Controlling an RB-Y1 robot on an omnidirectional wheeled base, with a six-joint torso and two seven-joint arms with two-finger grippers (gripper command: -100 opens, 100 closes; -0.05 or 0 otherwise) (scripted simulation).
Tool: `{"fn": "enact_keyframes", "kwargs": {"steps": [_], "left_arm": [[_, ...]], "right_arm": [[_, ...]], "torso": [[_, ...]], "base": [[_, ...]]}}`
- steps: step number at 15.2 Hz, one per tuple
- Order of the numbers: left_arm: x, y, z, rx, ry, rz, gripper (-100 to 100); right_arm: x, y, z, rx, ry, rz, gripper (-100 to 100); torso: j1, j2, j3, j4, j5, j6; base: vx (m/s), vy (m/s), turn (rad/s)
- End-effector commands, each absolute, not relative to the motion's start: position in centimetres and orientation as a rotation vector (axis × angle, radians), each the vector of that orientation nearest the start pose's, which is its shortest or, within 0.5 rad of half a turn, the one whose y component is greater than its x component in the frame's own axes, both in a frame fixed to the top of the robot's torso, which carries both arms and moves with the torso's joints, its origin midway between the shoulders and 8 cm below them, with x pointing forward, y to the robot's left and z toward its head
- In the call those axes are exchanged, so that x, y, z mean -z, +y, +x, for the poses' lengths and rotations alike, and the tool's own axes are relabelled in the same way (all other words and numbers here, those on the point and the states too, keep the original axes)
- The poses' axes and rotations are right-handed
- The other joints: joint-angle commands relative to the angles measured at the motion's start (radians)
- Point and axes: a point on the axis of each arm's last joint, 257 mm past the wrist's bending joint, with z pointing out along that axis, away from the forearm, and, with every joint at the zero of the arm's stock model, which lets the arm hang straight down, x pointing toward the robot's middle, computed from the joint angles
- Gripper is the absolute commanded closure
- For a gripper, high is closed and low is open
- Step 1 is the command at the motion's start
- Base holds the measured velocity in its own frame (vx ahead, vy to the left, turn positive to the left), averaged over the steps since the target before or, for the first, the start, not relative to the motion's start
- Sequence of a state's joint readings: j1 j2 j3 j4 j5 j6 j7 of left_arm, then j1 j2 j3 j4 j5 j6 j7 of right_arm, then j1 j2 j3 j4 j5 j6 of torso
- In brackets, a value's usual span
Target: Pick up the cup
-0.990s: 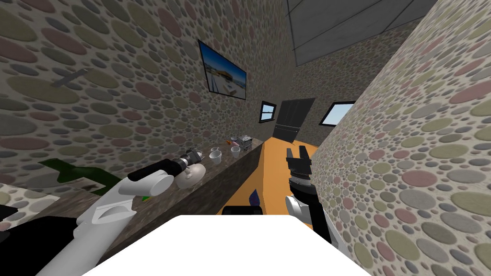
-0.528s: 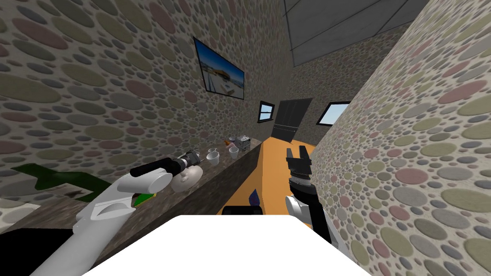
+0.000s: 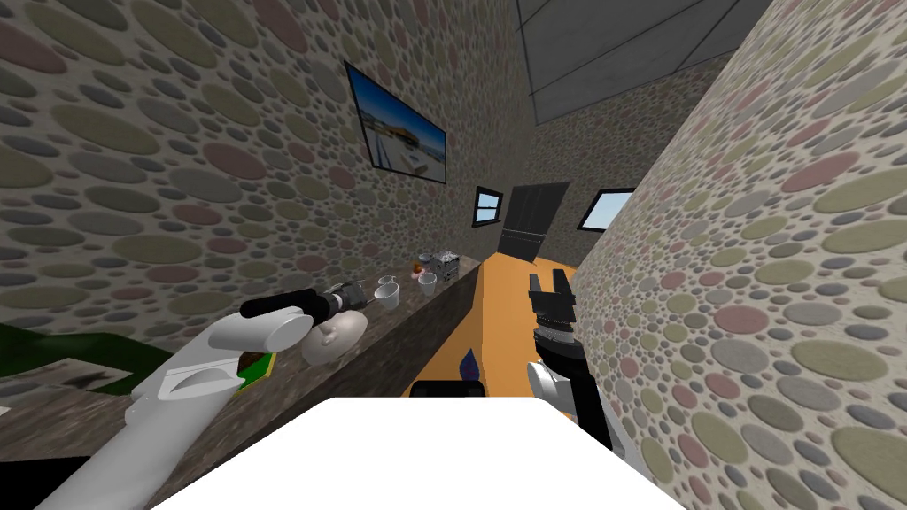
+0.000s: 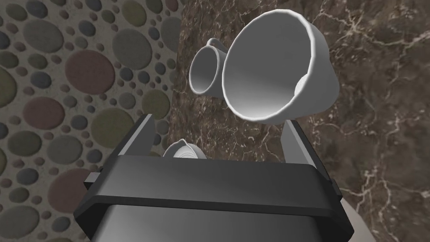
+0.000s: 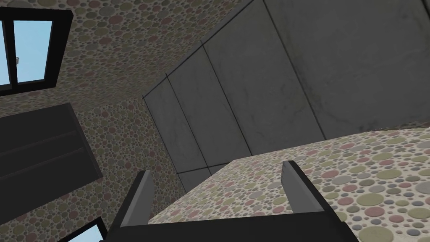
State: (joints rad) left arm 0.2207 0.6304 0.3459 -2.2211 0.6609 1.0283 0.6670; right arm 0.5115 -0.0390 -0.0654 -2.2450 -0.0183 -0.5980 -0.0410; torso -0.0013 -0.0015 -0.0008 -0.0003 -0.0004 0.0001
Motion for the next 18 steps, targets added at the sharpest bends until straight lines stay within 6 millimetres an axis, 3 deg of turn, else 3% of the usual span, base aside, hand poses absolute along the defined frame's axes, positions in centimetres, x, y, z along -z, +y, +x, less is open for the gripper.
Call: {"fn": "enact_keyframes", "kwargs": {"steps": [1,18], "left_arm": [[16.9,40.2,42.5,1.147,1.115,-2.131,-100],[20.7,41.6,38.4,0.921,1.066,-2.461,-100]], "right_arm": [[-2.6,-29.8,32.9,-1.297,0.584,0.602,0],[-2.6,-29.8,32.9,-1.297,0.584,0.602,0]], "torso": [[0.0,0.0,0.0,0.0,0.0,0.0],[0.0,0.0,0.0,0.0,0.0,0.0]], "base": [[0.038,-0.019,-0.08],[0.031,-0.016,-0.045]]}}
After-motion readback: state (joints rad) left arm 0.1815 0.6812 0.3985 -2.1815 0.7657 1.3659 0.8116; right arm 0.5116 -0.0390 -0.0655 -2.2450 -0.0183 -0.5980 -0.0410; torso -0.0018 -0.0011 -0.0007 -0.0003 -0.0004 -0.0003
